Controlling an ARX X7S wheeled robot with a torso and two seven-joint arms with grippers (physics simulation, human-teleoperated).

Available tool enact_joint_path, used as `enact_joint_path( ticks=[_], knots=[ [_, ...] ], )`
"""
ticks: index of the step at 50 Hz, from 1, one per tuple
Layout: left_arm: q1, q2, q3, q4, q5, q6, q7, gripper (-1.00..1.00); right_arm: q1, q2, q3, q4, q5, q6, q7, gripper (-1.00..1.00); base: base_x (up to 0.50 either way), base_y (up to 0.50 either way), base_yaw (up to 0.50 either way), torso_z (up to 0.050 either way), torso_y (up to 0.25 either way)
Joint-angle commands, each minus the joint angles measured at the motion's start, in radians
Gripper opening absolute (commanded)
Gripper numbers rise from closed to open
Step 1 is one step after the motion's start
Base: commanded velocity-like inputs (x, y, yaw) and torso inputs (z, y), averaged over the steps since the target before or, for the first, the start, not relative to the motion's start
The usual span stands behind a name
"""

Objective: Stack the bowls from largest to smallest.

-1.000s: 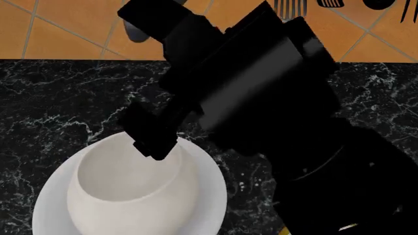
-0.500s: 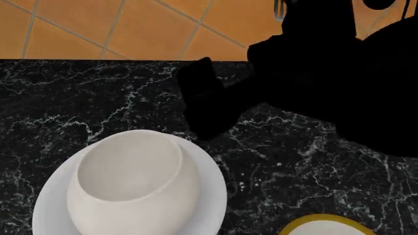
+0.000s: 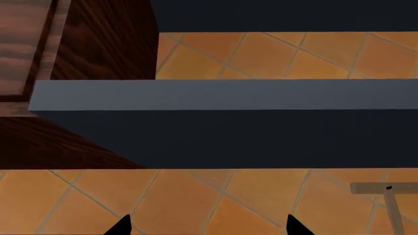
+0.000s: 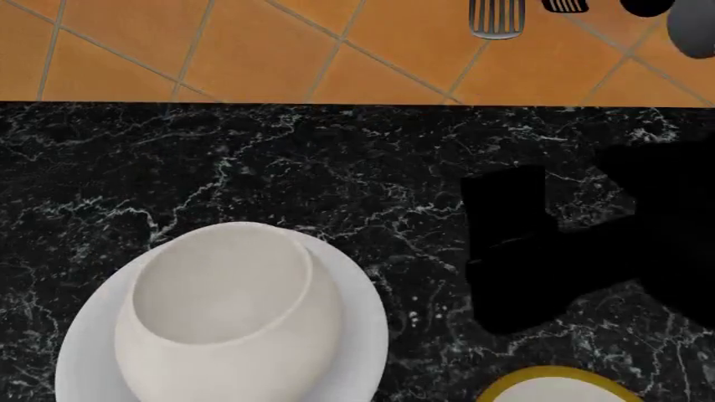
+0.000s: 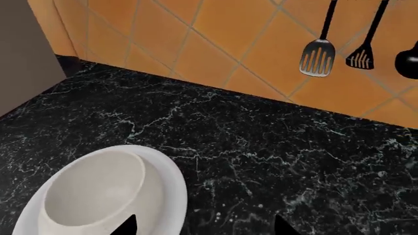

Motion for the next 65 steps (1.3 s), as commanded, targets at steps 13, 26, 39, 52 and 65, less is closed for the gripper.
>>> enact_joint_path(
  ticks=[13,26,39,52,65],
  knots=[
    [0.006,-0.004,-0.003,0.018,-0.016,-0.007,-0.009,1.00,-0.227,0.357,0.131,-0.208,0.127,-0.200,-0.036,1.00,0.00,0.00,0.00,0.000,0.000],
    [0.009,-0.001,0.001,0.022,-0.018,-0.007,-0.014,1.00,-0.346,0.554,0.157,-0.255,0.095,-0.271,-0.178,1.00,0.00,0.00,0.00,0.000,0.000],
    [0.012,0.001,0.011,0.017,-0.014,0.000,-0.013,1.00,-0.354,0.555,0.168,-0.223,0.133,-0.242,-0.115,1.00,0.00,0.00,0.00,0.000,0.000],
    [0.010,0.000,0.018,0.015,-0.012,0.000,-0.014,1.00,-1.409,0.317,1.222,-0.200,0.184,-0.010,0.068,1.00,0.00,0.00,0.00,0.000,0.000],
    [0.010,-0.004,0.024,0.021,-0.013,-0.003,-0.018,1.00,-1.610,0.221,1.538,-0.188,0.141,0.053,0.079,1.00,0.00,0.00,0.00,0.000,0.000]
  ],
)
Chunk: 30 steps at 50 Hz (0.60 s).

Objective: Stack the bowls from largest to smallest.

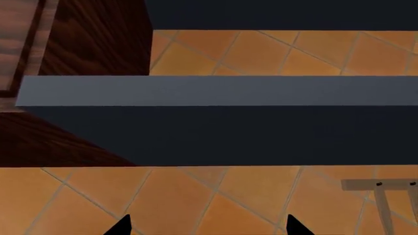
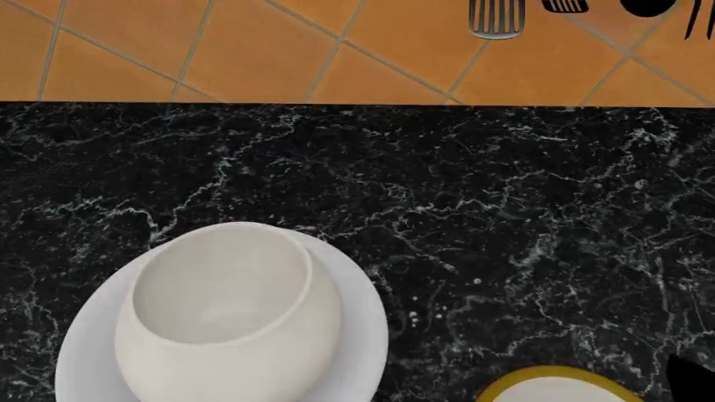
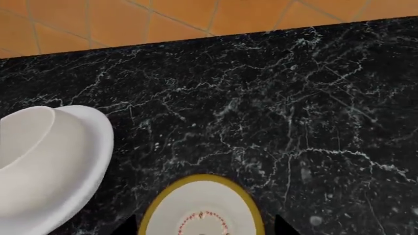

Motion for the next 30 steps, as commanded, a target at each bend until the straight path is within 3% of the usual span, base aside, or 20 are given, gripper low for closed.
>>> enact_joint_path(
  ticks=[1,12,30],
  knots=[
    [0.002,-0.004,0.005,0.004,0.000,-0.002,-0.002,1.00,-0.289,-0.089,0.330,0.011,-0.010,0.077,0.043,1.00,0.00,0.00,0.00,0.000,0.000],
    [0.006,-0.005,0.004,0.006,-0.003,0.002,-0.003,1.00,-0.304,-0.133,0.359,0.018,-0.018,0.112,0.061,1.00,0.00,0.00,0.00,0.000,0.000],
    [0.011,-0.006,0.011,0.001,0.000,0.008,-0.004,1.00,-0.201,-0.206,0.171,0.026,-0.225,0.101,-0.084,1.00,0.00,0.00,0.00,0.000,0.000]
  ],
)
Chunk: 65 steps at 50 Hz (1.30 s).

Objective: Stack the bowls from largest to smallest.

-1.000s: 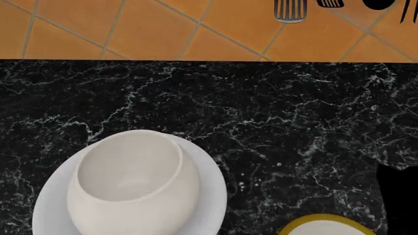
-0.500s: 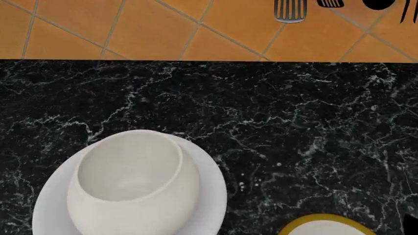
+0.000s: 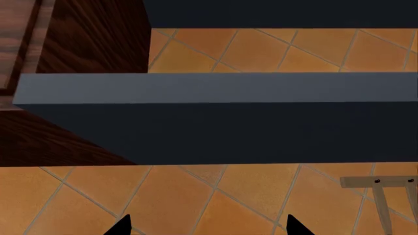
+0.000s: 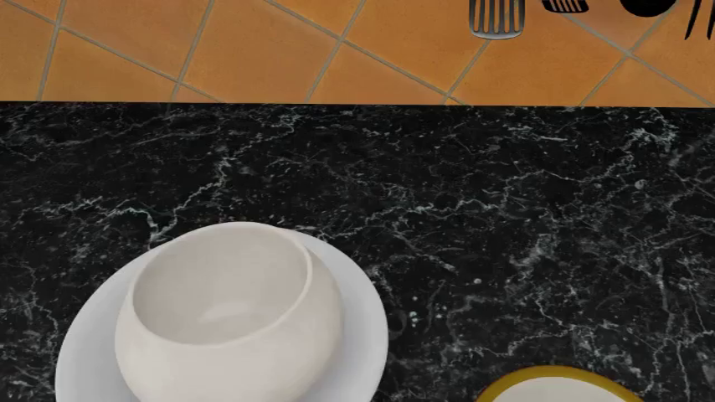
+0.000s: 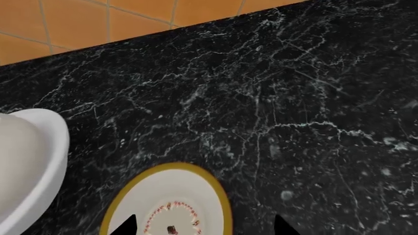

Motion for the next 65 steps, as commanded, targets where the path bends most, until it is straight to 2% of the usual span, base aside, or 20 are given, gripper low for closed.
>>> enact_joint_path(
  ticks=[1,35,65],
  knots=[
    [0.003,0.000,0.005,-0.005,0.002,0.005,0.001,1.00,0.041,-0.044,-0.087,0.009,-0.113,-0.003,-0.073,1.00,0.00,0.00,0.00,0.000,0.000],
    [0.022,-0.005,0.007,-0.022,0.010,0.030,0.003,1.00,0.181,-0.165,-0.324,0.068,-0.410,0.014,-0.247,1.00,0.00,0.00,0.00,0.000,0.000],
    [0.030,-0.011,0.009,-0.034,0.012,0.040,0.002,1.00,0.203,-0.247,-0.411,0.111,-0.589,0.046,-0.375,1.00,0.00,0.00,0.00,0.000,0.000]
  ],
)
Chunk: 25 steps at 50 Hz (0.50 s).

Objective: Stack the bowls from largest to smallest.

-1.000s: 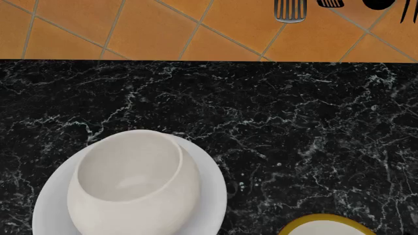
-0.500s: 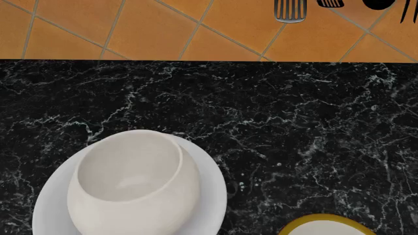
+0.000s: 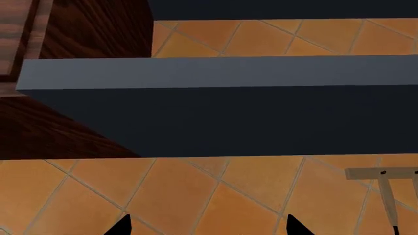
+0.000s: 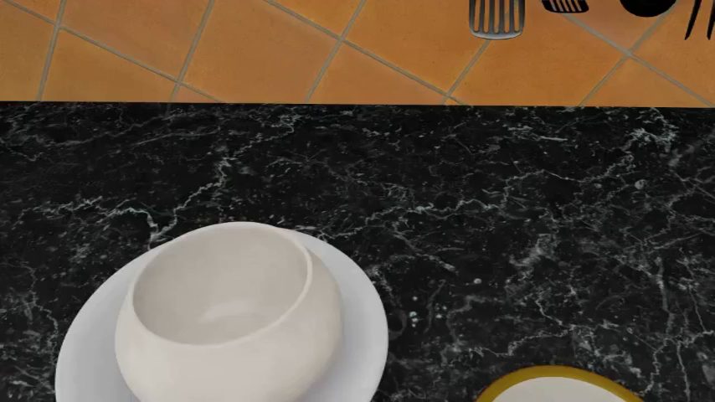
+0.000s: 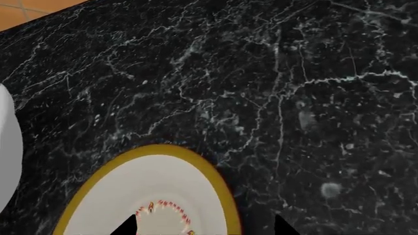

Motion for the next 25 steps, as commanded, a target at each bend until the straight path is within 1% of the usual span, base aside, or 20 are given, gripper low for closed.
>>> enact_joint_path(
  ticks=[1,12,14,16,19,23,25],
  knots=[
    [0.006,-0.004,-0.002,-0.003,0.000,0.005,-0.001,1.00,0.011,-0.023,-0.039,0.014,-0.056,0.006,-0.040,1.00,0.00,0.00,0.00,0.000,0.000],
    [0.012,-0.007,-0.002,-0.002,0.001,0.007,-0.003,1.00,0.003,-0.062,-0.056,0.027,-0.161,0.010,-0.119,1.00,0.00,0.00,0.00,0.000,0.000],
    [0.013,-0.008,-0.002,0.000,0.000,0.005,-0.004,1.00,-0.006,-0.074,-0.055,0.032,-0.210,0.012,-0.162,1.00,0.00,0.00,0.00,0.000,0.000],
    [0.014,-0.008,-0.002,0.001,0.000,0.005,-0.005,1.00,-0.005,-0.080,-0.063,0.031,-0.211,0.008,-0.158,1.00,0.00,0.00,0.00,0.000,0.000],
    [0.012,-0.009,-0.002,0.002,-0.002,0.003,-0.007,1.00,-0.011,-0.095,-0.072,0.040,-0.280,0.002,-0.224,1.00,0.00,0.00,0.00,0.000,0.000],
    [0.014,-0.010,-0.001,0.000,0.000,0.007,-0.006,1.00,-0.011,-0.106,-0.085,0.041,-0.298,-0.005,-0.236,1.00,0.00,0.00,0.00,0.000,0.000],
    [0.015,-0.009,0.000,-0.003,0.001,0.009,-0.005,1.00,-0.014,-0.111,-0.093,0.048,-0.334,-0.013,-0.271,1.00,0.00,0.00,0.00,0.000,0.000]
  ],
)
